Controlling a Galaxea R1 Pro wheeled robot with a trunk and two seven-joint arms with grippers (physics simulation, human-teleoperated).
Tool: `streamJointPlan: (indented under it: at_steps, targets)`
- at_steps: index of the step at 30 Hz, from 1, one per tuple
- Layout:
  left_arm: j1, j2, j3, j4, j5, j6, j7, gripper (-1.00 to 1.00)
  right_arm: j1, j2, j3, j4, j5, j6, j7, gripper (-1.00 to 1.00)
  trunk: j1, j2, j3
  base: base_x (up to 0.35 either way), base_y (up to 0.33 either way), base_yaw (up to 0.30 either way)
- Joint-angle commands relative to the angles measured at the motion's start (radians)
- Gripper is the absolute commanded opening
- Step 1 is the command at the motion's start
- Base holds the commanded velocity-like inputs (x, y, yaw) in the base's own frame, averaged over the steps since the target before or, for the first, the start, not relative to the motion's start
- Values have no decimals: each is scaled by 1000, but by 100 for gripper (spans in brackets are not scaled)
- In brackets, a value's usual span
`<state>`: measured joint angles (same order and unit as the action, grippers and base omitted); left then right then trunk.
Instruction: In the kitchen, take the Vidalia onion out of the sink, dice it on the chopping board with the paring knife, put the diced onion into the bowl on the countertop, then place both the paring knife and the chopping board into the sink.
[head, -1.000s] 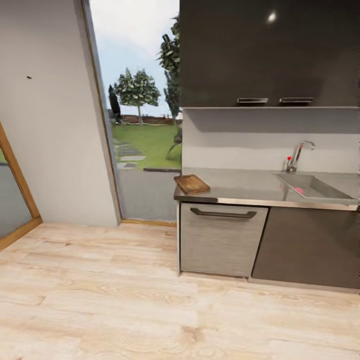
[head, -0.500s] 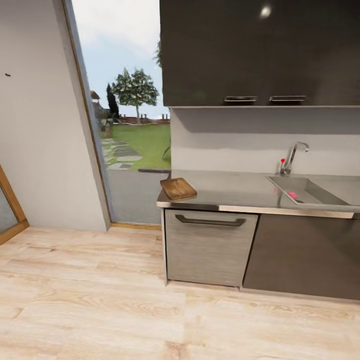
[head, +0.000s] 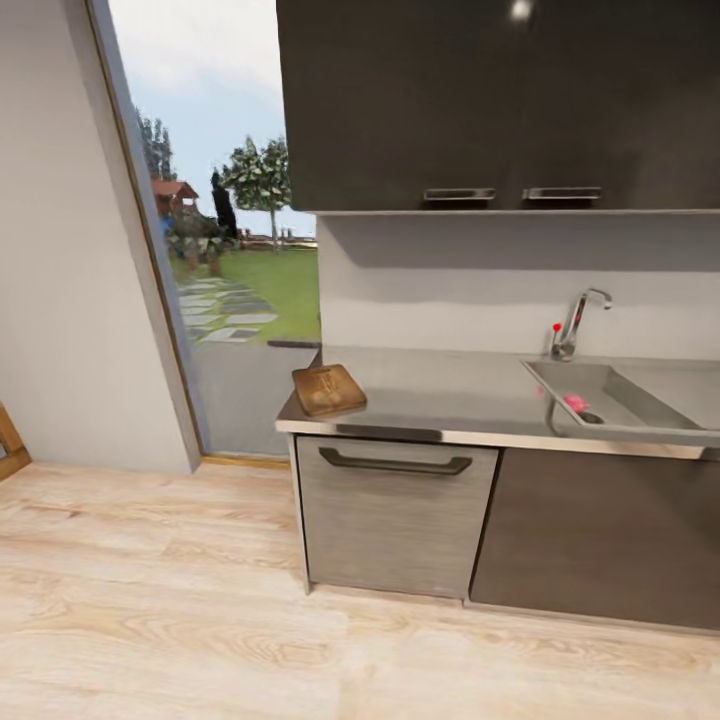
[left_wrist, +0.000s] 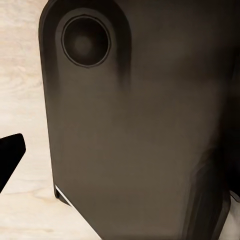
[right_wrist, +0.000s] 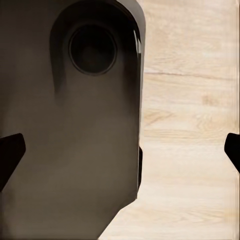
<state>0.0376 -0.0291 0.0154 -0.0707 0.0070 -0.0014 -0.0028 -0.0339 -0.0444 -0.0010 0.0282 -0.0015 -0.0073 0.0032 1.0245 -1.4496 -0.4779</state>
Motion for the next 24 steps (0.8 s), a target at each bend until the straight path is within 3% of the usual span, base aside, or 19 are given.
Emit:
streamJointPlan:
  at_steps: [1,9,20,24]
  targets:
    - [1,0,2,-2,1,0,0,100,-1,0,0,3,0,-1,1,100,0,0,-1,278,-230,0]
    - [1,0,2,-3,1,0,0,100,-1,0,-1,4,0,-1,1,100,0,0,-1,290,-199,0]
    - [1,1,2,-3,1,-3,-1,100,-1,0,0,4,-1,-1,0,100,0,0,-1,337,-16,0]
    - [1,-1,1,-3,1,-8,1,100,-1,0,0,4,-1,-1,0,100,0,0,-1,146,0,0]
